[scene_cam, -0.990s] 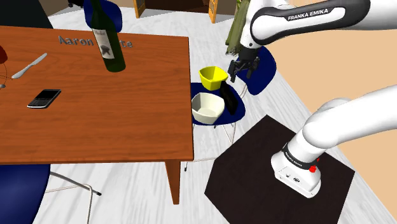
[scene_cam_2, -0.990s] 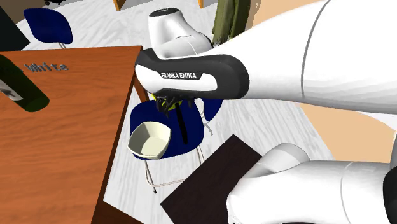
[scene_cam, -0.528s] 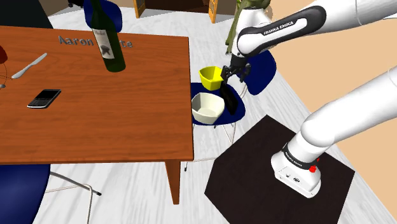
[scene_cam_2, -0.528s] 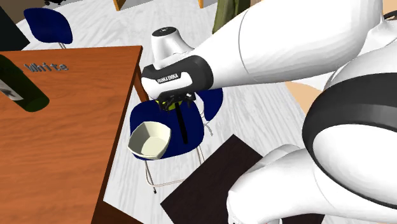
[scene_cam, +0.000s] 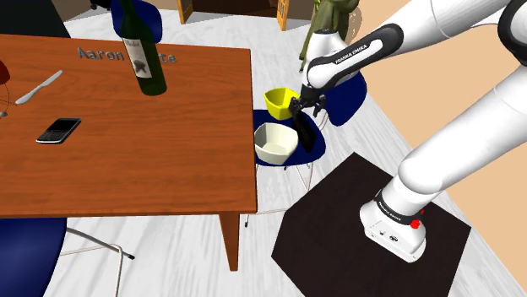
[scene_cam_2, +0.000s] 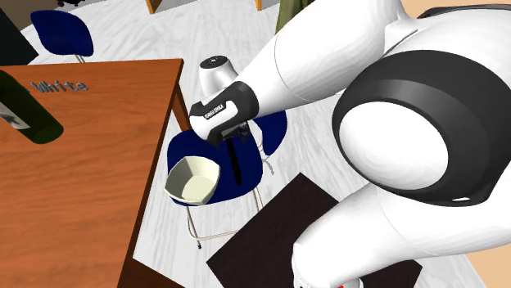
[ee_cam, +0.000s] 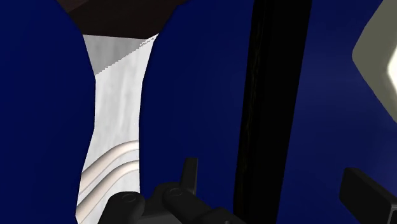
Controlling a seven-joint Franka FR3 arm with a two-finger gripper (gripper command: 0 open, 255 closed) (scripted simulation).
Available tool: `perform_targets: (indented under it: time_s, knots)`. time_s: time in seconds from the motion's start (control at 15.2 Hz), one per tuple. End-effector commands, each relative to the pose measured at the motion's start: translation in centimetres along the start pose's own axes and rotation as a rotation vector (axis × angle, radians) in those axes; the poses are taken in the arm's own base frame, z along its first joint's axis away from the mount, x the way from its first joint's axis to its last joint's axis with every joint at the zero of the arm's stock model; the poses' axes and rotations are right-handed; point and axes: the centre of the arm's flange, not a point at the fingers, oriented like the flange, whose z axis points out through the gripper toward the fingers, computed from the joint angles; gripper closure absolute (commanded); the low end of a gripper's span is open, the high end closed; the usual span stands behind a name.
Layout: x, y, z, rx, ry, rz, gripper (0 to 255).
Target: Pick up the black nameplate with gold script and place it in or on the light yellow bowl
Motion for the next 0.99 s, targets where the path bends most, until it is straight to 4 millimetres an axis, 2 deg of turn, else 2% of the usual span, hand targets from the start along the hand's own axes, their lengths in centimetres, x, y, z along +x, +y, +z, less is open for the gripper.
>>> perform_targets:
  time_s: [0.0, 0.53, 0.59, 0.92]
  knots:
    - [0.0, 0.03, 1.04, 0.0, 0.001, 0.0, 0]
    - [0.0, 0.03, 1.34, 0.0, 0.001, 0.0, 0]
    - [0.0, 0.03, 1.34, 0.0, 0.001, 0.0, 255]
    - [0.0, 0.03, 1.35, 0.0, 0.001, 0.0, 255]
